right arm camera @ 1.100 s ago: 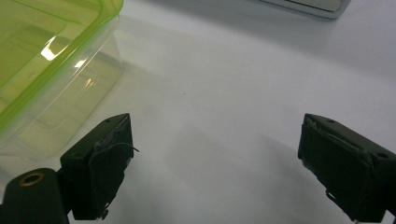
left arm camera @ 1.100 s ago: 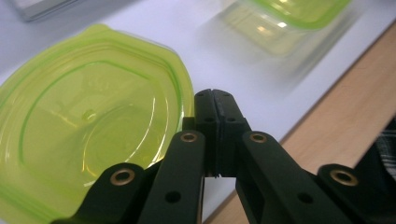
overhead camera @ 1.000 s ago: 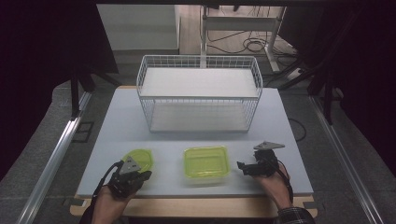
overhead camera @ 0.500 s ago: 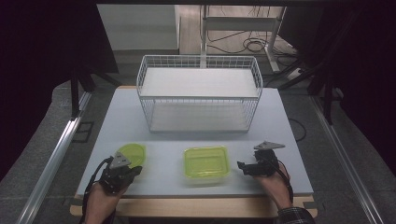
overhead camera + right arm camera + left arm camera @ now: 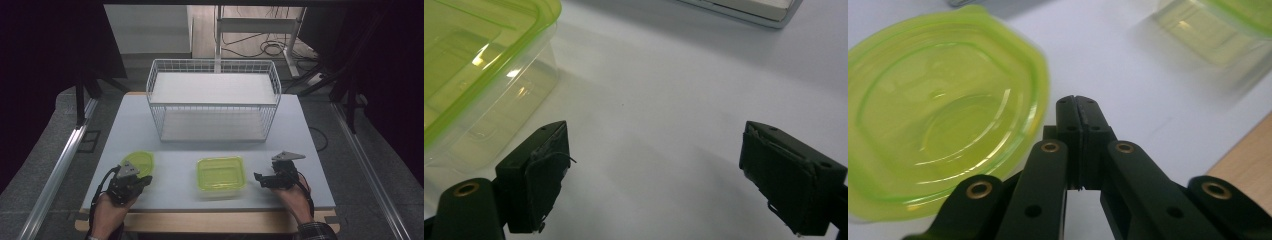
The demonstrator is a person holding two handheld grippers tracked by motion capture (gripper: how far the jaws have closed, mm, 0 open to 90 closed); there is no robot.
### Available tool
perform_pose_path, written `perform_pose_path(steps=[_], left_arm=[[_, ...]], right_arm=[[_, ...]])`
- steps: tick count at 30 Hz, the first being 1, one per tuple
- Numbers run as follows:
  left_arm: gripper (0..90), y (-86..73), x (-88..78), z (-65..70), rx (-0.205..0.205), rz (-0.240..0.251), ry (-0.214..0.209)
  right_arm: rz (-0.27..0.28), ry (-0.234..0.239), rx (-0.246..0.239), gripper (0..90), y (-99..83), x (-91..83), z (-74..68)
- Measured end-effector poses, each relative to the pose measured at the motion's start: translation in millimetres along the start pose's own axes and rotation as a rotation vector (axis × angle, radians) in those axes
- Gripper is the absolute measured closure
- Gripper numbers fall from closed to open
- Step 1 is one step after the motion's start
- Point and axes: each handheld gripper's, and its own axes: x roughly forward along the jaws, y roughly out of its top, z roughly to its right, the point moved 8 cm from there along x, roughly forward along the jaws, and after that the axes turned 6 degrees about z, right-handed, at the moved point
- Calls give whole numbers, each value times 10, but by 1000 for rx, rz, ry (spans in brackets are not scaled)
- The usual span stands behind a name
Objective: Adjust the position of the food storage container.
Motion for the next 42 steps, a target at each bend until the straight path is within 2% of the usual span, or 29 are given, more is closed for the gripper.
perform_pose_path(steps=[7,12,16,21,25,26,32,38,42], left_arm=[[899,99,126,292,77,6,-69],[899,175,263,427,107,10,-109],[899,255,384,482,112,19,-135],[900,332,562,559,138,9,-158],[899,384,683,600,159,1,-163],[900,392,708,601,163,-1,-159],[900,367,843,619,163,-35,-163],[899,267,929,752,186,-86,-183],[899,239,933,835,203,-95,-199]], right_arm=[[20,-2,12,142,36,-30,-5],[46,2,18,212,88,-74,-30],[42,9,-14,362,116,-107,-82],[38,43,-42,612,155,-153,-158],[33,71,-66,771,180,-175,-211],[44,74,-75,840,210,-184,-243],[53,109,-80,885,267,-163,-338],[19,130,-86,884,258,-72,-401],[1,136,-86,884,263,-21,-415]])
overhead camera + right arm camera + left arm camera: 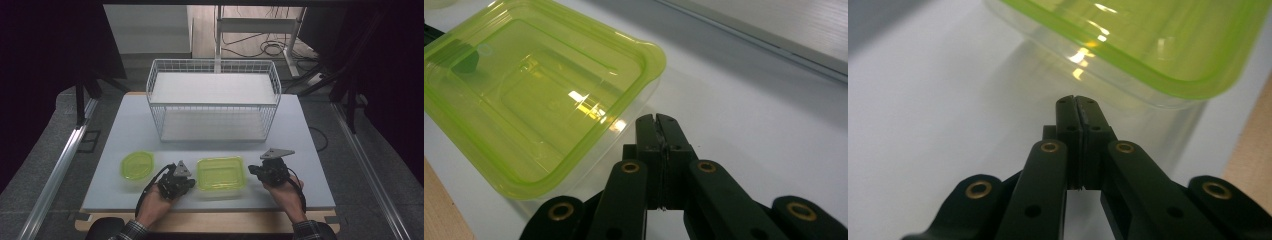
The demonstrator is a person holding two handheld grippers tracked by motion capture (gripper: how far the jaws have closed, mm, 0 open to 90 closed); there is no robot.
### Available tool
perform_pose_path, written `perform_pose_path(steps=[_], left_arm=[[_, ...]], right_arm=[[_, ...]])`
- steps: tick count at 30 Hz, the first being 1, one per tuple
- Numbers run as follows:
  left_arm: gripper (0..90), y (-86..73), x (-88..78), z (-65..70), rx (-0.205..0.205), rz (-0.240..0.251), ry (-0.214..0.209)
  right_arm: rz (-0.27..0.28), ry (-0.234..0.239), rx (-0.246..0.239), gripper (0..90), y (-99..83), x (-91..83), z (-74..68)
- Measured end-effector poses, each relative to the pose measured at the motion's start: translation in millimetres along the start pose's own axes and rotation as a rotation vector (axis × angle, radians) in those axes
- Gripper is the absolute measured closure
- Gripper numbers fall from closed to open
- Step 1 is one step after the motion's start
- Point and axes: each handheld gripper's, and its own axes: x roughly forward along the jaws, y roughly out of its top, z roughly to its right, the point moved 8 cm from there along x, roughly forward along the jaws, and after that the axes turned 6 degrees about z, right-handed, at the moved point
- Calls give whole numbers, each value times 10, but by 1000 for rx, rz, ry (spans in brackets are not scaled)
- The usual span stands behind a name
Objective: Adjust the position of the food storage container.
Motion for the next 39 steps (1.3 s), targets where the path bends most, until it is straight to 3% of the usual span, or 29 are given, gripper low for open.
perform_pose_path(steps=[7,11,19,22,26,30,35,39], left_arm=[[899,24,-32,117,10,15,-31],[899,23,-34,173,1,18,-55],[895,30,-18,346,25,8,-95],[892,27,-20,323,19,10,-91],[874,15,-124,214,2,33,-45],[753,-12,-247,115,-8,69,16],[481,-13,-337,63,-18,109,51],[244,-33,-345,65,-13,127,40]], right_arm=[[-27,12,-8,881,21,112,-31],[-30,14,2,879,59,151,4],[-39,3,-10,878,163,288,80],[-42,7,-5,877,168,302,87],[-24,-4,-12,861,161,248,104],[18,-9,-19,791,182,128,110],[65,-27,2,559,176,0,94],[73,-24,10,347,134,-36,71]])
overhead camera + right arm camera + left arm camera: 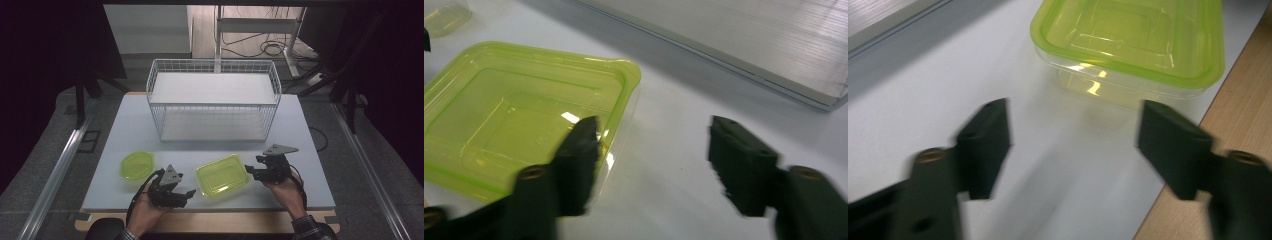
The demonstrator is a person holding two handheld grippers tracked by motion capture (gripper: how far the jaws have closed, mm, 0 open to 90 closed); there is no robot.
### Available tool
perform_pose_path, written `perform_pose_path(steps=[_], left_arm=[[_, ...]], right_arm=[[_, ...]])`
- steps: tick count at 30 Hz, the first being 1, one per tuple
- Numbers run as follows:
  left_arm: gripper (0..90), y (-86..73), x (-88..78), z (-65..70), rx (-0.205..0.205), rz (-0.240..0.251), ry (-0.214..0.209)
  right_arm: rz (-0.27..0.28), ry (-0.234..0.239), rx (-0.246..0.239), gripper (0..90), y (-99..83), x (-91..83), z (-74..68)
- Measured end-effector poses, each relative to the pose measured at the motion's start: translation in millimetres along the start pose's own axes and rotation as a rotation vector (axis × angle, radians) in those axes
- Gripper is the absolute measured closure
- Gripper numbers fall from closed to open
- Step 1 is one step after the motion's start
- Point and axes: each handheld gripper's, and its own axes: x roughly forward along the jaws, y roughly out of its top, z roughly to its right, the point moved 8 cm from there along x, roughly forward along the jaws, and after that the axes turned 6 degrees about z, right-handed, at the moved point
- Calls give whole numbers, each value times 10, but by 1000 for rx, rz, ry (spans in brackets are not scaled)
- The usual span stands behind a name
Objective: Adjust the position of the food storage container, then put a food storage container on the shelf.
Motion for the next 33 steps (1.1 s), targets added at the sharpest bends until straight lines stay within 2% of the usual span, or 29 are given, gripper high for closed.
perform_pose_path(steps=[1,2,4,8,17,24,29,32,33], left_arm=[[130,-22,8,7,6,-15,-2],[73,-53,11,17,26,-32,3],[44,-99,10,39,60,-53,19],[10,-109,-13,67,59,-27,-8],[11,-143,-30,-30,51,-8,14],[16,-151,-35,-64,60,-11,38],[18,-171,-43,-98,59,-24,48],[21,-172,-48,-110,56,-23,50],[21,-174,-47,-110,56,-24,51]], right_arm=[[11,5,-5,263,-8,-6,-3],[19,8,-3,207,-8,-9,-11],[30,5,-5,116,-8,-14,-16],[34,7,11,55,-19,-16,2],[10,37,39,54,-60,39,-6],[-3,81,62,61,-66,71,5],[-13,80,118,28,-51,99,50],[-26,123,168,27,-16,93,49],[-32,127,178,52,-4,96,51]])
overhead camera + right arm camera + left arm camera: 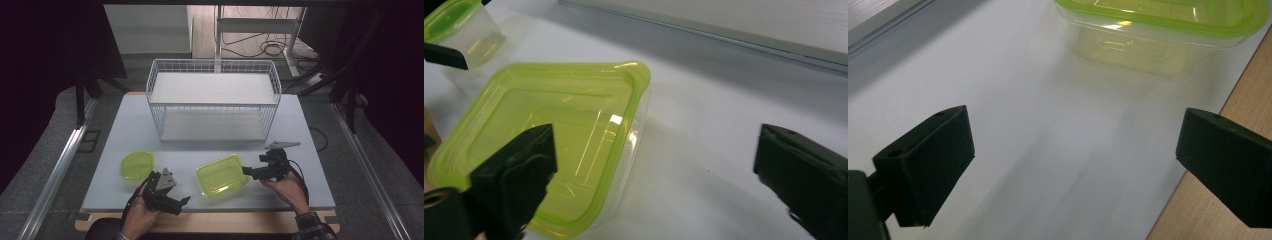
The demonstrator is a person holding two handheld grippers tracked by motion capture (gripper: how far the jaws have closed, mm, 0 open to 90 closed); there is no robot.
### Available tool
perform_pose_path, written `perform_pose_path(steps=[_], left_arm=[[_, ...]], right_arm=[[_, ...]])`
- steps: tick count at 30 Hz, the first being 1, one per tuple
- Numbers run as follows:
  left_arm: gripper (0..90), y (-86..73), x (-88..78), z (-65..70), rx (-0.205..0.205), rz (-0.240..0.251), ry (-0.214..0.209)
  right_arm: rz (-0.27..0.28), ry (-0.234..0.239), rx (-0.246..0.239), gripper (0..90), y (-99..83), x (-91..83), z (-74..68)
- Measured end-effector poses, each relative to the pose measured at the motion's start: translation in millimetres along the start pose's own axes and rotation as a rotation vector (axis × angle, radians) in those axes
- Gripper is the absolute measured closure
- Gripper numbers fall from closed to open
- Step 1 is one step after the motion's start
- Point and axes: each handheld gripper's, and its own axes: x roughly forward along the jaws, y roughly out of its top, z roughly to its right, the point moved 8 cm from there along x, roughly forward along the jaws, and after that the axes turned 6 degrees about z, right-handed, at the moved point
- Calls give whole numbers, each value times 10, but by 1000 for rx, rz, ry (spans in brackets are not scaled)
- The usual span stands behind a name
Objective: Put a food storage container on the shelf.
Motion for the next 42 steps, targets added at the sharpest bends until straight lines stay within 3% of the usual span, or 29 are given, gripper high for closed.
perform_pose_path(steps=[4,10,18,25,28,30,33,37,42], left_arm=[[23,-4,12,9,7,-7,1],[29,-11,7,-3,9,-12,3],[30,-21,16,2,16,-20,3],[32,-26,21,8,26,-27,4],[33,-26,22,16,30,-28,4],[33,-25,22,18,32,-27,6],[34,-25,21,16,34,-27,8],[34,-23,13,11,33,-26,8],[35,-17,1,-5,23,-18,11]], right_arm=[[-18,50,57,220,54,39,-14],[-51,106,90,426,80,147,-5],[-99,158,132,538,60,283,-18],[-142,229,245,667,27,321,-16],[-153,226,259,733,21,316,-11],[-159,248,302,768,24,303,-10],[-158,280,337,796,42,284,-48],[-150,279,332,800,68,264,-75],[-116,282,366,801,98,224,-37]])
